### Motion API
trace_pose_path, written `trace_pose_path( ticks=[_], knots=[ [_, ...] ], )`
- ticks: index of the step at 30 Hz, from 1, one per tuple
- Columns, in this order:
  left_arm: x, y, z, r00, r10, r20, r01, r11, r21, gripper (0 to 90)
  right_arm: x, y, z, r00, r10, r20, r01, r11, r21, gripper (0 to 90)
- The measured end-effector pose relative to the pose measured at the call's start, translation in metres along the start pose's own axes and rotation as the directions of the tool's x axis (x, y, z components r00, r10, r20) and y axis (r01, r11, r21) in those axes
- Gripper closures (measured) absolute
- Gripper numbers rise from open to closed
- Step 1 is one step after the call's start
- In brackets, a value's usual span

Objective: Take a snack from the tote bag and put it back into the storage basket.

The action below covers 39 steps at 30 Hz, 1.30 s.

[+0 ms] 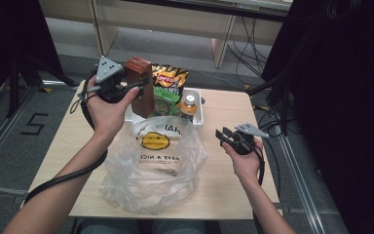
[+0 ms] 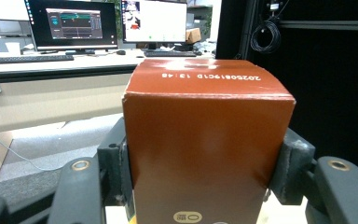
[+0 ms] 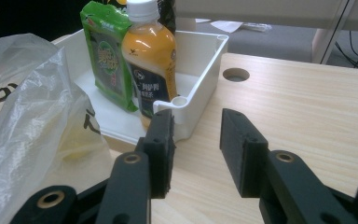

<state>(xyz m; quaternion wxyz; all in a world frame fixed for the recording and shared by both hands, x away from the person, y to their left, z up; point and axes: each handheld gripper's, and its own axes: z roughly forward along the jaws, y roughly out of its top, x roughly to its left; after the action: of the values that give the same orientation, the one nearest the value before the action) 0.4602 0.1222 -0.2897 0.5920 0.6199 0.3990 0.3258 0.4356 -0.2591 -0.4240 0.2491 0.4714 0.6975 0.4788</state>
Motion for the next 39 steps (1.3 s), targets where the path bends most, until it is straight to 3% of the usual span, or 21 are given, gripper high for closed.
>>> trace_pose_path(
  ticks=[2, 3, 6, 8, 11, 15, 17, 20, 21, 24, 25, 26, 29, 30, 31, 34, 35, 36, 39],
  knots=[
    [0.002, -0.002, 0.003, 1.0000, 0.003, -0.004, -0.003, 1.0000, 0.003, 37.2, 0.002, -0.001, -0.001, 0.9997, 0.020, 0.011, -0.020, 0.9998, 0.003, 64.8],
    [0.002, -0.003, 0.004, 1.0000, 0.006, -0.007, -0.006, 1.0000, 0.005, 37.2, 0.001, -0.001, 0.001, 0.9999, 0.002, 0.016, -0.002, 0.9998, -0.018, 64.7],
    [0.004, -0.006, 0.008, 0.9999, -0.016, -0.004, 0.016, 0.9998, 0.014, 37.2, 0.000, -0.001, 0.000, 1.0000, 0.001, 0.004, -0.001, 1.0000, -0.008, 64.4],
    [0.006, -0.009, 0.011, 0.9997, -0.021, -0.010, 0.021, 0.9996, 0.017, 37.2, -0.001, 0.000, 0.000, 0.9996, -0.026, 0.013, 0.026, 0.9996, -0.009, 64.4],
    [0.008, -0.013, 0.017, 0.9997, -0.019, -0.014, 0.019, 0.9995, 0.026, 37.2, 0.002, 0.000, -0.001, 0.9997, 0.026, 0.003, -0.026, 0.9997, -0.001, 64.4],
    [0.010, -0.017, 0.024, 0.9996, -0.018, -0.022, 0.019, 0.9991, 0.038, 37.1, 0.001, -0.001, -0.001, 1.0000, 0.000, 0.006, 0.000, 1.0000, 0.002, 64.4],
    [0.012, -0.019, 0.027, 0.9995, -0.022, -0.025, 0.023, 0.9988, 0.044, 37.1, 0.002, 0.000, -0.002, 0.9998, 0.019, 0.002, -0.019, 0.9996, 0.019, 64.4],
    [0.014, -0.022, 0.031, 0.9992, -0.024, -0.031, 0.026, 0.9983, 0.051, 37.2, 0.000, -0.001, 0.000, 1.0000, -0.007, -0.007, 0.007, 1.0000, 0.005, 64.4],
    [0.015, -0.023, 0.033, 0.9991, -0.025, -0.034, 0.026, 0.9982, 0.054, 37.1, 0.003, -0.001, -0.001, 0.9997, 0.023, -0.008, -0.022, 0.9997, 0.013, 64.3],
    [0.016, -0.026, 0.039, 0.9992, -0.019, -0.035, 0.022, 0.9974, 0.069, 37.2, 0.001, -0.002, 0.000, 0.9998, -0.016, -0.013, 0.016, 0.9999, 0.006, 64.1],
    [0.017, -0.027, 0.040, 0.9992, -0.017, -0.036, 0.020, 0.9971, 0.074, 37.2, 0.004, -0.002, 0.000, 0.9998, 0.019, -0.011, -0.019, 0.9998, 0.005, 64.1],
    [0.018, -0.028, 0.042, 0.9991, -0.017, -0.038, 0.020, 0.9970, 0.075, 37.2, 0.002, -0.001, 0.000, 0.9999, -0.007, -0.013, 0.007, 1.0000, 0.000, 64.0],
    [0.020, -0.032, 0.048, 0.9988, -0.019, -0.046, 0.023, 0.9960, 0.087, 37.1, 0.004, -0.002, -0.001, 0.9995, 0.024, -0.020, -0.024, 0.9995, 0.019, 63.9],
    [0.021, -0.033, 0.050, 0.9986, -0.021, -0.048, 0.025, 0.9957, 0.089, 37.1, 0.002, -0.001, -0.001, 0.9998, 0.002, -0.017, -0.002, 0.9999, 0.017, 63.8],
    [0.022, -0.034, 0.052, 0.9985, -0.024, -0.049, 0.028, 0.9955, 0.090, 37.1, 0.003, -0.001, -0.001, 0.9994, 0.027, -0.021, -0.027, 0.9994, 0.022, 63.8],
    [0.025, -0.039, 0.056, 0.9984, -0.023, -0.051, 0.028, 0.9944, 0.102, 37.1, 0.002, -0.001, -0.001, 0.9994, 0.028, -0.018, -0.028, 0.9994, 0.022, 63.7],
    [0.026, -0.040, 0.057, 0.9984, -0.024, -0.051, 0.029, 0.9942, 0.103, 37.1, 0.002, -0.001, -0.002, 0.9995, 0.028, -0.011, -0.028, 0.9992, 0.030, 63.6],
    [0.026, -0.042, 0.059, 0.9984, -0.025, -0.052, 0.030, 0.9940, 0.105, 37.1, -0.001, -0.001, -0.001, 0.9999, 0.000, -0.015, 0.001, 0.9998, 0.021, 63.6],
    [0.028, -0.046, 0.062, 0.9985, -0.024, -0.050, 0.029, 0.9933, 0.112, 37.1, -0.001, -0.001, 0.000, 0.9998, 0.001, -0.019, -0.001, 0.9999, 0.013, 63.5]
  ],
)
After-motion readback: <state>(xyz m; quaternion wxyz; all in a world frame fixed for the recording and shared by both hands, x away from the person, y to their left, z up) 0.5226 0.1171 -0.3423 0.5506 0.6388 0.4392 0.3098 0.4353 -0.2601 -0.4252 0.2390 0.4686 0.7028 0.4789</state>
